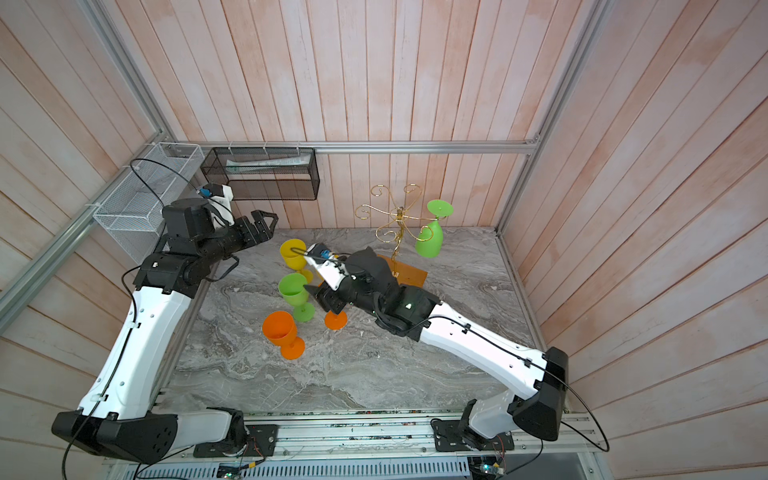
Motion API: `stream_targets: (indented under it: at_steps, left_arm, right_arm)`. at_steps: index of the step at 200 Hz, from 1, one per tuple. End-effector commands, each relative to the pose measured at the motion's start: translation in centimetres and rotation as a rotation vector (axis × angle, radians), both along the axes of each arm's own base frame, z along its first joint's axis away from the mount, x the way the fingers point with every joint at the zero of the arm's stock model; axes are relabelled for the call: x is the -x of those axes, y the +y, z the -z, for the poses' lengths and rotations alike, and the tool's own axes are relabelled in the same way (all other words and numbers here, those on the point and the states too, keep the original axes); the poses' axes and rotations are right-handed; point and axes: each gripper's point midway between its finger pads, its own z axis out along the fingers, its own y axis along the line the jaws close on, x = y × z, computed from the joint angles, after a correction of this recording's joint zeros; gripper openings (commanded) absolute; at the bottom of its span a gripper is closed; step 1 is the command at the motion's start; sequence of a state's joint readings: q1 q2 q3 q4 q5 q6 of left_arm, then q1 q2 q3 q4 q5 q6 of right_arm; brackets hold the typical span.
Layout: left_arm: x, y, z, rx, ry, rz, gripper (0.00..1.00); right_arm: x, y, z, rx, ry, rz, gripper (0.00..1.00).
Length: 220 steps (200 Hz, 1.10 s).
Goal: Take the wine glass off the wine glass rack
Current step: 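Move the right gripper to the hanging green glass while the left reaches the rack, then close the right gripper on the green glass's foot while the left steadies the rack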
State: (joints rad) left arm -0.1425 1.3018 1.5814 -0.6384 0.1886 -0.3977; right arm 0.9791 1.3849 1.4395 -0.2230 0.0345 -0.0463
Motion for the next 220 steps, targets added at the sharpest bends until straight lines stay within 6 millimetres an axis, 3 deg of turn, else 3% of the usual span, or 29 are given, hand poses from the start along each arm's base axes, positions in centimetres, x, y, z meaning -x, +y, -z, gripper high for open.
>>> stream_targets:
  at_steps: [1, 45, 73, 106, 136, 169, 220]
  left_arm:
    - [0.8, -0.9, -1.7, -0.033, -0.11, 0.067, 1.0]
    - [2.1, -4.2, -1.3, -0.143, -0.184, 0.171, 1.0]
    - [3.2, -6.6, -1.0, -0.189, -0.226, 0.252, 1.0]
    - [4.6, -10.4, 0.1, -0.227, -0.263, 0.361, 1.0]
    - [5.8, -14.2, 1.5, -0.325, -0.28, 0.447, 1.0]
    - [7.1, -16.7, 2.8, -0.41, -0.313, 0.533, 1.0]
    - [8.7, -17.8, 4.4, -0.458, -0.388, 0.631, 1.0]
  right_arm:
    - [-2.4, -3.5, -4.0, -0.156, 0.017, 0.127, 0.67]
    - [-8.0, -12.5, -7.3, -0.277, 0.036, 0.481, 0.64]
    - [-8.9, -18.1, -8.2, -0.336, 0.046, 0.671, 0.62]
    - [-11.1, -25.7, -6.4, -0.432, 0.17, 0.813, 0.58]
    - [-12.7, -31.3, -3.9, -0.596, 0.299, 0.847, 0.56]
    - [-14.5, -34.0, -1.8, -0.761, 0.424, 0.781, 0.55]
    - [-17.4, -33.6, -0.2, -0.862, 0.529, 0.68, 0.54]
